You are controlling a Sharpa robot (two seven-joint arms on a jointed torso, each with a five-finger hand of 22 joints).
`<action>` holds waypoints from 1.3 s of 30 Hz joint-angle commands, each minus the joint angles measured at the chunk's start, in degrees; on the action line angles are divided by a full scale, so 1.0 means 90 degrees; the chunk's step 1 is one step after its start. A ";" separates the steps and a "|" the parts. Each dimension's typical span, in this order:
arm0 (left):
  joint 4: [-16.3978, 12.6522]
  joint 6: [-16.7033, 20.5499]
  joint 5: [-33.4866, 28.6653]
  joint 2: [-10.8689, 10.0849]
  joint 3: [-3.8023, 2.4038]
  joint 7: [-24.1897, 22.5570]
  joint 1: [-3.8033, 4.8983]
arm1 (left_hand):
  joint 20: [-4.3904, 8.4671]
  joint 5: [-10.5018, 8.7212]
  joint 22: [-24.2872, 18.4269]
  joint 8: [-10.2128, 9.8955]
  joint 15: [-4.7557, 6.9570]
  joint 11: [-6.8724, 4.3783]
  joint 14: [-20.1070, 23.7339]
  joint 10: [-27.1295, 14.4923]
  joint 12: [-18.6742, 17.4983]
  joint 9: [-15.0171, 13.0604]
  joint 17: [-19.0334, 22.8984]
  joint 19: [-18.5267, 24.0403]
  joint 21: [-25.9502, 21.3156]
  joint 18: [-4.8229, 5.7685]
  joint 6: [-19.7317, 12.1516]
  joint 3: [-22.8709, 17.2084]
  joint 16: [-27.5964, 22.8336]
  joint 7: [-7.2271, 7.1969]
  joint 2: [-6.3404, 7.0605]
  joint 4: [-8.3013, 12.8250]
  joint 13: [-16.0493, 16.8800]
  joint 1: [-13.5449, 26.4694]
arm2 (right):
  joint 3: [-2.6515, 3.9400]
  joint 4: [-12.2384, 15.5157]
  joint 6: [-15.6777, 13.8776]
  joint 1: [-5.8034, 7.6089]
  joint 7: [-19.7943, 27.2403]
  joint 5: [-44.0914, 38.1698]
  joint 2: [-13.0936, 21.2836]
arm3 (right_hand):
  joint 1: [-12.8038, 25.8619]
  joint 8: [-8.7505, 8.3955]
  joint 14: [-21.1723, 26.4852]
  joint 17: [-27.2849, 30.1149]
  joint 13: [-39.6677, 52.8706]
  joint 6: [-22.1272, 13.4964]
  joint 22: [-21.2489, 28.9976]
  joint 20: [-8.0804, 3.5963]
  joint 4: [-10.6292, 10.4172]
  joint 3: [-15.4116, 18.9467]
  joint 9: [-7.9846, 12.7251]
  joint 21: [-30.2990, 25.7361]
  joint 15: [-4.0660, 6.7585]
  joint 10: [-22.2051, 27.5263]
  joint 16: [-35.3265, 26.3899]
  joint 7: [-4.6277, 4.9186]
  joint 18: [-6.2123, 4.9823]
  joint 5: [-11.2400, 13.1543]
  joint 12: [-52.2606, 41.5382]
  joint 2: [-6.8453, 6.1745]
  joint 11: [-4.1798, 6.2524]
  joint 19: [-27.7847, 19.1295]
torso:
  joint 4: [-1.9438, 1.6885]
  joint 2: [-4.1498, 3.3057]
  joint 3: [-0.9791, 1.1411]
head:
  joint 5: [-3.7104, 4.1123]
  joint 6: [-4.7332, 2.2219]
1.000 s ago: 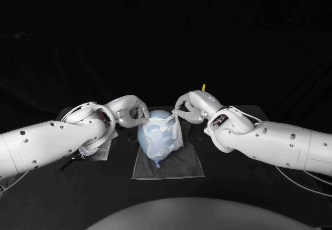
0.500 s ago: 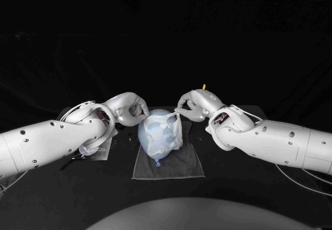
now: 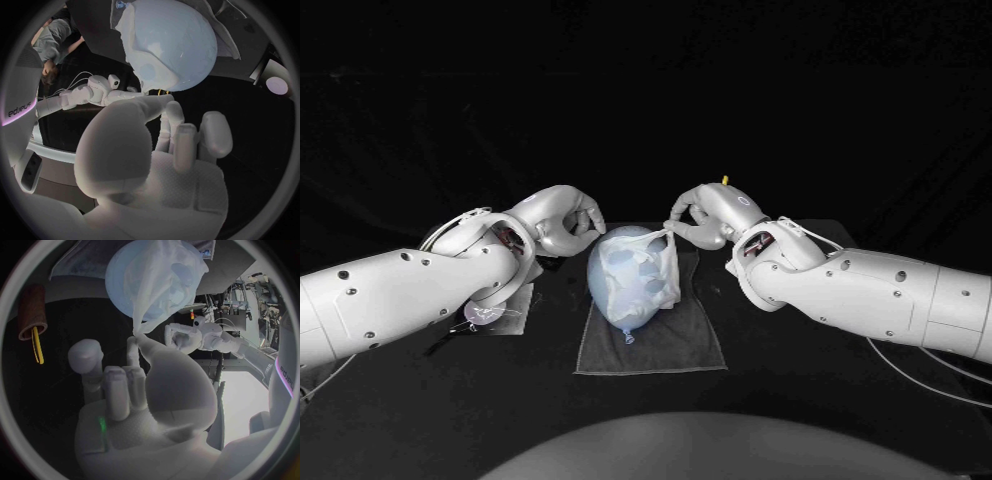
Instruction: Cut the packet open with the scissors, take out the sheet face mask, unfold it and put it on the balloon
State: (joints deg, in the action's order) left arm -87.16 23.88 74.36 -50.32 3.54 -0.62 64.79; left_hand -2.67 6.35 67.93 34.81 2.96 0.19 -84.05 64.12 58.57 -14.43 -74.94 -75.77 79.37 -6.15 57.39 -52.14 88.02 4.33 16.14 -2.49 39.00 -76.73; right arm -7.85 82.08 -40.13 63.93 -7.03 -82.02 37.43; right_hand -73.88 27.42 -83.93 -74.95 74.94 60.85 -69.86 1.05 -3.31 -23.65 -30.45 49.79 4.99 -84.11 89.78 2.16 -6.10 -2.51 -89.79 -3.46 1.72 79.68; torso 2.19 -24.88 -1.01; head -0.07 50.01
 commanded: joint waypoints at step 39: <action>0.0611 -0.0253 -0.6336 -0.0117 -0.0048 -0.2353 0.0030 | -0.1238 -0.0231 -0.6349 -0.1296 -0.1077 0.1002 0.3462 -0.1269 -0.4352 -0.0194 0.5266 0.2738 -0.6748 -0.0477 -0.1230 0.3427 -0.6970 0.0816 -0.0499 -0.1287 -0.3644 -0.0102 | 0.0025 -0.0372 0.1126 0.0162 0.2445 0.6186 0.0467 | -0.0513 -0.1844 0.2592 0.5441 -0.6803 -0.1303 0.5493 0.1277 -0.0854 0.0540 0.0786 -0.5125 -0.1177 0.2933 -0.7499 0.1121 -0.0498 -0.0042 0.8125 -0.0049 -0.1133 -0.2617 | 0.0020 0.0127 -0.0080 | -0.0096 -0.0001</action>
State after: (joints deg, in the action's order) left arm -81.75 26.34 25.22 -51.68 3.17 -14.83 64.99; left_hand -13.34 4.50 11.76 23.25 -6.46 9.15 -52.67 52.35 20.02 -16.42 -28.22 -51.34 20.07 -10.17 46.08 -21.96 26.71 11.42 11.78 -13.76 6.74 -77.11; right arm -7.71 78.51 -34.59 65.34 7.54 -36.55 41.47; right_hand -78.08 10.99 -60.38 -26.20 14.38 48.91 -20.84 12.60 -11.22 -18.33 -23.53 3.63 -5.65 -57.34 22.73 12.30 -9.82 -2.87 -17.00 -3.86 -8.49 55.88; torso 2.31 -24.26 -1.42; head -0.59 50.01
